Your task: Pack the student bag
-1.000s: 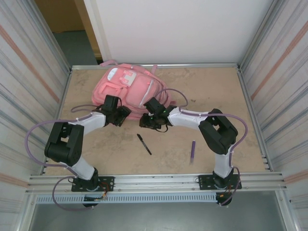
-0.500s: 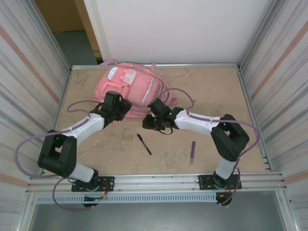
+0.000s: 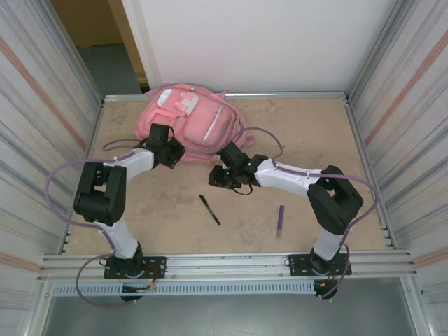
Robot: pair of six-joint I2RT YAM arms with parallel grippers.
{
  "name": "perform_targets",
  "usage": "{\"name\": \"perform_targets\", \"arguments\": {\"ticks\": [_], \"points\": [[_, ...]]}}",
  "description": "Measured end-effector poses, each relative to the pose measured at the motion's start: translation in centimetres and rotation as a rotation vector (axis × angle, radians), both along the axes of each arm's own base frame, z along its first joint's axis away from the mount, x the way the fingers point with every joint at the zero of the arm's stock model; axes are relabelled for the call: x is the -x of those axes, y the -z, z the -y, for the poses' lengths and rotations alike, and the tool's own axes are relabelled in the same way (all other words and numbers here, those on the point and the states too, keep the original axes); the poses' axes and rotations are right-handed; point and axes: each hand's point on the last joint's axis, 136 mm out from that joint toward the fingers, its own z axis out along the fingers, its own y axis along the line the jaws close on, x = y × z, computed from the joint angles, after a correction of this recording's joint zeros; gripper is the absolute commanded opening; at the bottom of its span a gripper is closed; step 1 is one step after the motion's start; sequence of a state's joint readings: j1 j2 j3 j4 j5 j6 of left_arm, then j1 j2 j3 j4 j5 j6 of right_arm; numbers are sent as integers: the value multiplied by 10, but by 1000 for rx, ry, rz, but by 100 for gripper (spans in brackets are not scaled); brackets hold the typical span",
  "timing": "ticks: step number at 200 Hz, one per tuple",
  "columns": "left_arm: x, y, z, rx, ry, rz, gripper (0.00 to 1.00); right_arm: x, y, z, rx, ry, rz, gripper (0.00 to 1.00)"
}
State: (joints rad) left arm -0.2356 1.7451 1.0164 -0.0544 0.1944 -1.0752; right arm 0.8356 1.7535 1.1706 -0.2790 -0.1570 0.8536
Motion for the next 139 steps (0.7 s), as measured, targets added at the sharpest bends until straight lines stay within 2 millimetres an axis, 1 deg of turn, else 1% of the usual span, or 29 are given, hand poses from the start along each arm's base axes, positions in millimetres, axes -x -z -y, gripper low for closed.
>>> {"name": "perform_targets", "arguments": {"ticks": [35,60,64,71,75,78,90,104,116,130,139], "points": [[11,-11,7,28,35,15,0,-5,1,-4,2,5,-5,41],[20,-26,12,38,53,38,0,-24,-4,-12,0,52,15,40],[21,-29,12,39,55,44,5,-27,-5,-12,-1,61,21,40],[22,-36,14,41,58,59,25,-32,-7,-11,-1,76,28,40],[22,-39,14,40,60,67,34,-34,-7,-10,-2,86,29,40],[22,-41,14,41,59,73,37,-35,-8,-9,-3,93,29,40],[22,-47,14,42,57,91,40,-39,-8,-6,1,115,34,40],[21,-48,13,38,52,95,42,-43,-9,-2,7,129,44,40],[21,-43,12,32,45,84,45,-43,-11,2,9,138,53,40],[19,-33,13,38,33,63,57,-41,-14,8,8,145,59,41],[16,-25,14,39,29,49,60,-40,-17,12,8,150,64,41]]}}
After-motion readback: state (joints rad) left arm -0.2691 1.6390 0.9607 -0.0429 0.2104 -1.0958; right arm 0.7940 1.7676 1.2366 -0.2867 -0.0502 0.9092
